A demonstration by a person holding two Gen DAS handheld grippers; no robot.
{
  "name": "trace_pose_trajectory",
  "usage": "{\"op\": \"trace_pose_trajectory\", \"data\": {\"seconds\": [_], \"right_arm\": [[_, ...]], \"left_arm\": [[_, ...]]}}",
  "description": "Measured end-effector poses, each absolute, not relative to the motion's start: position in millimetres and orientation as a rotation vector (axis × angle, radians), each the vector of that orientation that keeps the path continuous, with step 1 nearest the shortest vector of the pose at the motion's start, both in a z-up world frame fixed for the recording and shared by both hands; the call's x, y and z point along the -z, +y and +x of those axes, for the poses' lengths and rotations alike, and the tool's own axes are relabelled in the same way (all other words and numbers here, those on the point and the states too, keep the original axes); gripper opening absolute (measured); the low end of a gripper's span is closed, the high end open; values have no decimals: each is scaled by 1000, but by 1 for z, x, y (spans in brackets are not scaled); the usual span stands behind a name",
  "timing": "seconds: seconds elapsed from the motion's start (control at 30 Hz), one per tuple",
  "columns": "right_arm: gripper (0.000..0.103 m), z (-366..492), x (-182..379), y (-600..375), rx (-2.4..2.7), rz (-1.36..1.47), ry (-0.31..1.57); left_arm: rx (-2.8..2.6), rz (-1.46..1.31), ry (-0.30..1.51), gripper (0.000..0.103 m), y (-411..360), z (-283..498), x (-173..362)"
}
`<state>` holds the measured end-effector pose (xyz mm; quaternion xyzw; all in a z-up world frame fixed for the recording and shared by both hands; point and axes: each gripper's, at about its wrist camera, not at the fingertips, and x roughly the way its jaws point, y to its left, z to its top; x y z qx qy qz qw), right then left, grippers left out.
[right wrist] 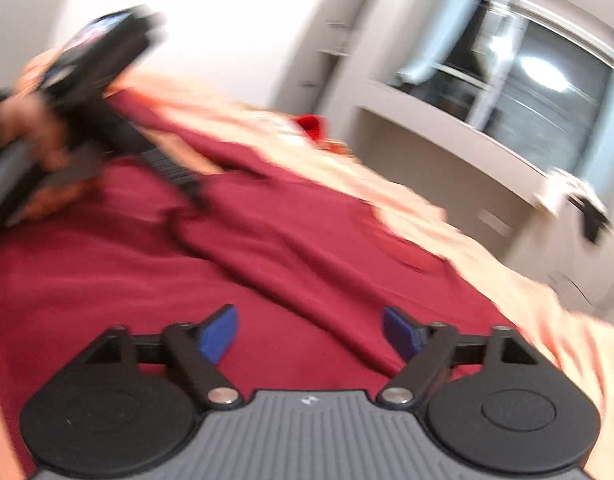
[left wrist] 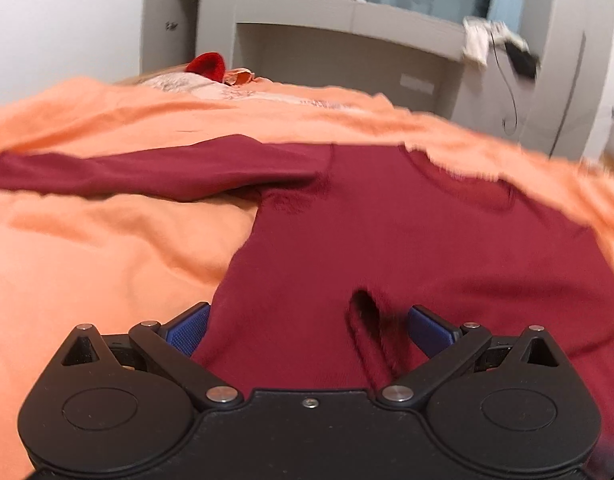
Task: Fold small clothes
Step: 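Lift the held sleeve and lay it across the shirt body, open right gripper, then move the left gripper to the other sleeve cuff and close on it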
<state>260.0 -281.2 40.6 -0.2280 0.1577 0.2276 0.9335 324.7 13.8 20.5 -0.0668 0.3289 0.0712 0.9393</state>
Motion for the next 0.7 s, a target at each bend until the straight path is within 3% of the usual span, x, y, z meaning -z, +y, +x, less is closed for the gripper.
{"op": "trace_pose_trajectory", "data": {"seconds": [0.2, 0.37, 0.57, 0.63, 0.7], "right_arm": [[99, 276, -43, -340, -206, -419, 322], [97, 304, -23, -378, -37, -454, 432], [84, 326, -6, -373, -11, -489, 448], [76, 328, -1, -361, -22, -539, 428], [62, 330, 3, -352, -41, -587, 416]], "left_arm": [[-123, 12, 689, 102, -4, 314, -14], [-107, 52, 674, 102, -10, 306, -14], [-95, 54, 672, 102, -10, 302, -15], [-91, 61, 669, 102, -10, 302, -15], [-89, 69, 666, 102, -11, 302, -14]]}}
